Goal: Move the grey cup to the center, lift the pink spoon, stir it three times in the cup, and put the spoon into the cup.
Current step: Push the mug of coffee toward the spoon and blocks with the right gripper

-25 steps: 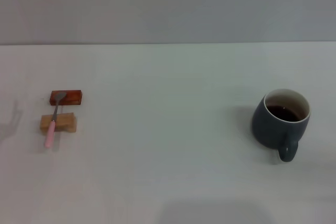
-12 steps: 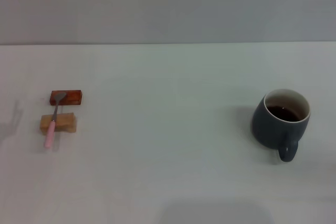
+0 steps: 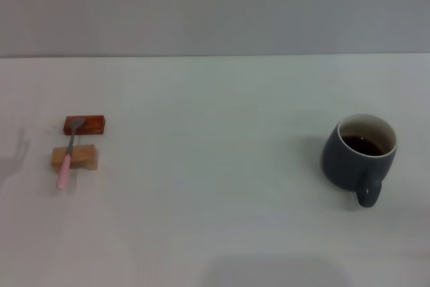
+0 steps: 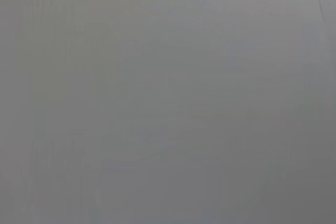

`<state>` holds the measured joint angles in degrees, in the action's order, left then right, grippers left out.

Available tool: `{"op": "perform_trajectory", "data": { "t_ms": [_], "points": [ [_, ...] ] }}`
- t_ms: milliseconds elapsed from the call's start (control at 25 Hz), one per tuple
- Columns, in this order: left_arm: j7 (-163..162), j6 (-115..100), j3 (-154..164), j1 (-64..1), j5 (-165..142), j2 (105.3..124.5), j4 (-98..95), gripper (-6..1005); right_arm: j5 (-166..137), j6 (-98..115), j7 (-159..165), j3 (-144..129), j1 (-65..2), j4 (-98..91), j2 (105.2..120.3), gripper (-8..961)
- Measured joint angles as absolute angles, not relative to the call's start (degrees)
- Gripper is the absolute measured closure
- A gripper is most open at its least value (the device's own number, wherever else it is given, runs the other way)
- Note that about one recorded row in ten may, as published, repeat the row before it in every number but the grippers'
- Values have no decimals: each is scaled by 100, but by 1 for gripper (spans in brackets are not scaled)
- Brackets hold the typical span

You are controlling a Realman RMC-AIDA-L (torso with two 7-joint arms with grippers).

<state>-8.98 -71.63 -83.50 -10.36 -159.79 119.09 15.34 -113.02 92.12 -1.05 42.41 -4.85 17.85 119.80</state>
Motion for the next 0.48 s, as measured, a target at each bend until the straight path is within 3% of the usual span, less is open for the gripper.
{"op": "perform_trajectory", "data": {
  "t_ms": [480],
  "points": [
    [-896,-7163,-8349,-1016,-15979,11909,1529,167,-11303,9210,-105,4236,-477,1801,11979,954]
  ]
}}
